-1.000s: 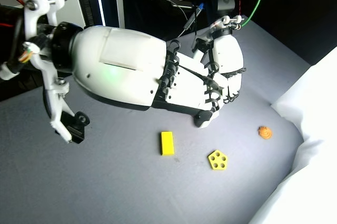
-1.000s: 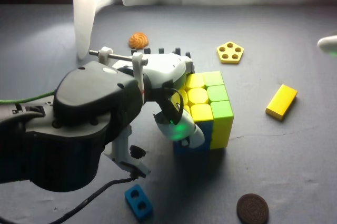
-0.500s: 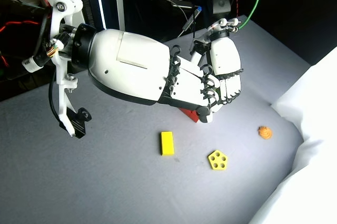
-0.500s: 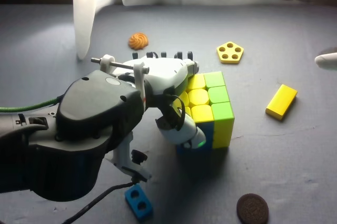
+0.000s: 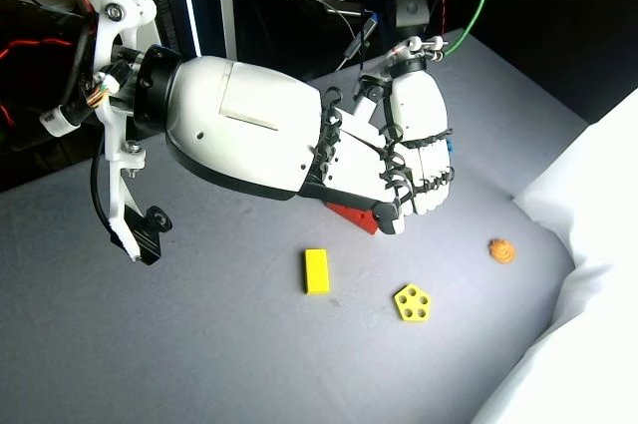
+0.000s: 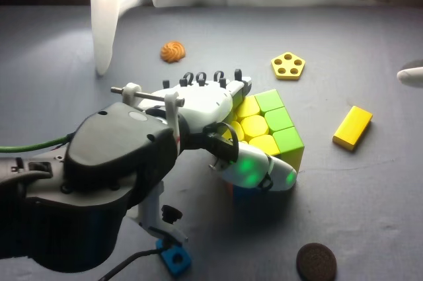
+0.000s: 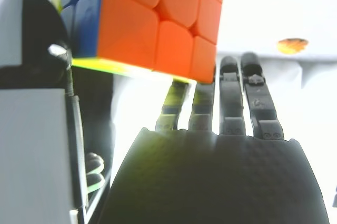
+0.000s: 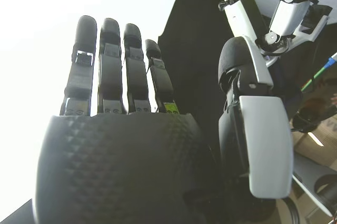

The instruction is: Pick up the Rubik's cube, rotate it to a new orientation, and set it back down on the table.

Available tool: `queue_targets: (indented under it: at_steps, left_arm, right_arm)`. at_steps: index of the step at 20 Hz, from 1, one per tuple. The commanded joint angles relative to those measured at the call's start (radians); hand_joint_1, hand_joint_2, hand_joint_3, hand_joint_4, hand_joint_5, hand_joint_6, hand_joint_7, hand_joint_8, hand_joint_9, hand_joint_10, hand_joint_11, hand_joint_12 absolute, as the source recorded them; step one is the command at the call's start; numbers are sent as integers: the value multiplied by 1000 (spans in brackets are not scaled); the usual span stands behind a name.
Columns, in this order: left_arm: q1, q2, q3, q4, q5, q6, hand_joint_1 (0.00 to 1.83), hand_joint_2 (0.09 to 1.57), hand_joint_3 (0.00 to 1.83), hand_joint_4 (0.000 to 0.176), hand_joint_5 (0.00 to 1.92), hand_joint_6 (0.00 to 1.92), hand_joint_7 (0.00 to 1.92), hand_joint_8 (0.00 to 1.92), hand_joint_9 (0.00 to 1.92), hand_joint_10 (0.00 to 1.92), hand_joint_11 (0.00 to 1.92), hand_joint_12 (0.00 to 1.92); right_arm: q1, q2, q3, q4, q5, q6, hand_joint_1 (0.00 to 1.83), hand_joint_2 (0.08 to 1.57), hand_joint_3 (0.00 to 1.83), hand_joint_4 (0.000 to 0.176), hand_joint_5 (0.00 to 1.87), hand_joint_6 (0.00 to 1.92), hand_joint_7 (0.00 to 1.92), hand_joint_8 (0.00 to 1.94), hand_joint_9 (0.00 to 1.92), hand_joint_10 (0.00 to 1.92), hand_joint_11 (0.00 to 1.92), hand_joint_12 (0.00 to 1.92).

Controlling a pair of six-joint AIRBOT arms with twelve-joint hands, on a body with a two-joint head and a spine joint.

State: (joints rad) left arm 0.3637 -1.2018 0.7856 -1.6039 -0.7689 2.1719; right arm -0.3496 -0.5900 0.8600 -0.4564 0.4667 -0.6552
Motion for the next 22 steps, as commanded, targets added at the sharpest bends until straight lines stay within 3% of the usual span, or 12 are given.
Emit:
queue_targets:
  at_steps: [1,5,7,10,12,16,18,20,21,22]
  left_arm:
    - [-11,12,-9,35,-13,7,394,834,0,58,0,0,0,0,0,0,0,0]
    - [-49,47,-36,17,-9,55,402,838,0,46,0,0,0,0,0,0,0,0]
    - [-100,73,-39,-6,32,135,401,838,0,39,0,0,0,0,0,0,0,0]
    - [-173,115,-46,-30,93,232,428,842,0,39,0,0,0,0,0,0,0,0]
    - [-213,148,-59,-26,128,261,444,847,0,39,0,0,0,0,0,0,0,0]
    - [-239,179,-63,25,243,261,426,870,5,32,0,0,0,0,0,0,0,0]
    - [-242,194,-59,51,310,261,424,880,8,26,0,0,0,0,0,0,56,27]
    - [-248,209,-60,86,348,254,454,893,0,22,0,0,100,11,90,23,1,530]
    - [-281,238,-73,107,352,254,463,949,4,4,182,39,356,113,373,190,0,1087]
    - [-284,240,-74,107,352,254,463,949,4,4,182,39,356,113,373,190,0,1087]
  right_arm:
    - [7,6,-2,29,107,-4,480,1208,0,0,129,8,261,6,278,27,0,827]
    - [7,5,-2,-7,107,-5,457,1215,1,0,117,1,246,1,269,19,0,781]
    - [10,5,1,-55,107,11,466,1211,0,0,128,6,259,7,263,15,0,769]
    - [19,-5,9,-251,108,176,442,1220,2,0,113,2,243,2,280,19,0,796]
    - [24,-18,29,-431,173,351,471,1215,0,0,113,4,251,3,281,15,0,769]
    - [31,-42,47,-637,270,415,433,1224,2,0,132,8,273,10,288,14,0,850]
    - [32,-65,71,-733,367,498,441,1225,1,0,146,12,303,17,312,23,0,878]
    - [34,-79,75,-766,409,526,457,1226,1,0,170,18,334,21,351,40,0,961]
    - [42,-104,82,-797,405,554,514,1206,6,0,290,48,521,72,396,483,0,1303]
    - [42,-105,82,-797,404,555,514,1206,6,0,290,48,521,72,396,483,0,1303]
